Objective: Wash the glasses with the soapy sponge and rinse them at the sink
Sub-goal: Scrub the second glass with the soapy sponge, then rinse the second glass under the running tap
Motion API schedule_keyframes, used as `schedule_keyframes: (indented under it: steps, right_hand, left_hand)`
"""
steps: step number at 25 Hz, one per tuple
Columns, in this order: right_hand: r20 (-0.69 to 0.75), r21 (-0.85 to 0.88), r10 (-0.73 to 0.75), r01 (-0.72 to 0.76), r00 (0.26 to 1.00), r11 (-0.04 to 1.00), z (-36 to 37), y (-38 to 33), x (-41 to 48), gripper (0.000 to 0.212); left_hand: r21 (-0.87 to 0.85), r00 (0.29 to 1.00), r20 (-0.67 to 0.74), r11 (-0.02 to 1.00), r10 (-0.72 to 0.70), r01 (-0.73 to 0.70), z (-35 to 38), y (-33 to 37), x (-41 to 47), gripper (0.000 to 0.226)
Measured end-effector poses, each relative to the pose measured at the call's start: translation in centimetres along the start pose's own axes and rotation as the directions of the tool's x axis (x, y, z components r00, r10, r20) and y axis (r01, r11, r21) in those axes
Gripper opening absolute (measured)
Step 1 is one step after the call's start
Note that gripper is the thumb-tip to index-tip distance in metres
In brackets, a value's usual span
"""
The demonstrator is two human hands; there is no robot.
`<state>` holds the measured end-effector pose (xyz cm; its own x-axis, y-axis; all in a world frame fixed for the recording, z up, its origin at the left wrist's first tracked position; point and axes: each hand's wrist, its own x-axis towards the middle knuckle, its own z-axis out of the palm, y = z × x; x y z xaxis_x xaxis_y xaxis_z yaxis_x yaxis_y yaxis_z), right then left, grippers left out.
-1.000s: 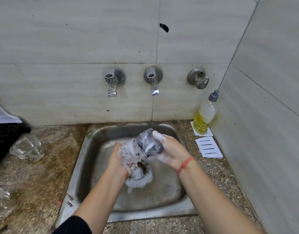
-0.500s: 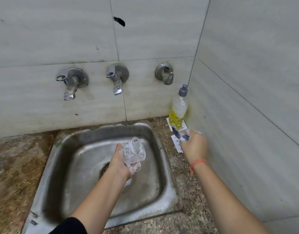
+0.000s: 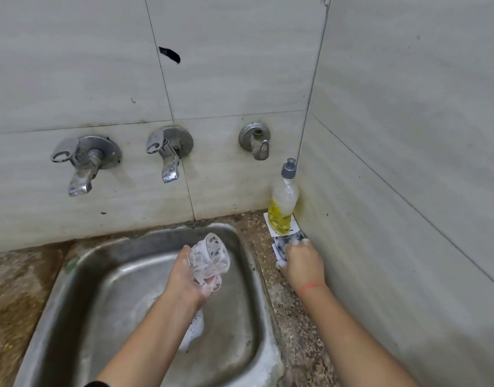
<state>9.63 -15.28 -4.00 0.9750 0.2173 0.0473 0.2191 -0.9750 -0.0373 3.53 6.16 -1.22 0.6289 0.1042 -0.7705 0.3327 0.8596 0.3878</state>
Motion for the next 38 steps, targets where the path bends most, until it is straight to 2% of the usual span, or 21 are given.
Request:
schedule_keyframes:
  steps: [2, 4, 7, 10, 12, 13, 16, 20, 26, 29, 34, 35, 36, 37, 38]
  right_hand:
    - [-0.015, 0.075, 0.03, -0.029, 0.999, 0.997, 0.0, -0.2, -0.3, 0.033]
    - [-0.108, 0.193, 0.035, -0.014, 0.993, 0.981, -0.4, -1.1, -0.8, 0.032]
    - [-0.259, 0.346, 0.066, 0.029, 0.964, 0.938, -2.8, -3.2, -0.3, 0.038]
    - [-0.378, 0.447, 0.04, 0.144, 0.925, 0.883, -8.2, -6.9, 0.8, 0.051]
    - [-0.445, 0.432, -0.029, 0.243, 0.895, 0.868, -12.2, -9.8, 1.6, 0.061]
    - [-0.433, 0.412, -0.073, 0.27, 0.898, 0.871, -14.0, -11.2, 2.2, 0.062]
    - [-0.411, 0.285, -0.141, 0.273, 0.901, 0.919, -17.7, -14.7, 3.9, 0.066]
    - [-0.384, 0.155, -0.22, 0.297, 0.897, 0.942, -18.9, -18.2, 5.4, 0.071]
    - [-0.383, 0.099, -0.201, 0.257, 0.902, 0.961, -19.1, -19.8, 5.7, 0.065]
    - [-0.413, 0.066, -0.234, 0.285, 0.88, 0.956, -19.0, -20.1, 5.5, 0.06]
    - [-0.401, 0.06, -0.22, 0.265, 0.889, 0.962, -18.2, -19.5, 6.1, 0.055]
    - [-0.363, 0.086, -0.223, 0.271, 0.905, 0.959, -18.0, -19.1, 6.4, 0.055]
    - [-0.306, 0.206, -0.198, 0.268, 0.931, 0.941, -17.8, -18.6, 7.0, 0.052]
    - [-0.226, 0.415, -0.153, 0.237, 0.962, 0.879, -17.7, -18.1, 7.4, 0.05]
    - [-0.14, 0.631, -0.101, 0.167, 0.985, 0.757, -17.8, -17.7, 7.7, 0.054]
  left_hand:
    - [-0.011, 1.0, 0.002, 1.0, -0.018, 0.018, -0.2, -0.1, 0.1, 0.038]
    - [-0.031, 1.0, 0.007, 1.0, -0.007, 0.007, -0.7, -0.3, -0.2, 0.035]
    - [-0.065, 1.0, 0.005, 0.998, 0.026, -0.025, -1.1, 0.0, -1.1, 0.042]
    - [-0.129, 0.996, -0.01, 0.987, 0.092, -0.093, -1.0, 1.5, -2.5, 0.04]
    - [-0.168, 0.99, -0.004, 0.976, 0.138, -0.137, -1.2, 2.9, -2.6, 0.035]
    - [-0.177, 0.988, 0.012, 0.972, 0.157, -0.153, -1.1, 3.8, -2.7, 0.031]
    - [-0.167, 0.971, 0.042, 0.96, 0.235, -0.225, -0.8, 5.8, -2.9, 0.016]
    - [-0.136, 0.941, 0.017, 0.933, 0.339, -0.333, 0.2, 7.2, -4.5, 0.02]
    - [-0.162, 0.94, -0.009, 0.927, 0.341, -0.338, -0.1, 8.1, -4.6, 0.03]
    - [-0.154, 0.943, -0.013, 0.931, 0.334, -0.332, -0.2, 8.1, -4.5, 0.024]
    - [-0.161, 0.948, -0.016, 0.935, 0.318, -0.317, -0.2, 8.2, -4.5, 0.021]
    - [-0.157, 0.95, -0.013, 0.937, 0.313, -0.312, -0.3, 8.3, -4.3, 0.02]
    - [-0.15, 0.952, -0.006, 0.941, 0.305, -0.303, -0.3, 8.4, -4.1, 0.018]
    - [-0.14, 0.955, 0.003, 0.946, 0.296, -0.292, -0.3, 8.5, -3.9, 0.017]
    - [-0.132, 0.959, 0.013, 0.951, 0.284, -0.28, -0.1, 8.5, -3.7, 0.017]
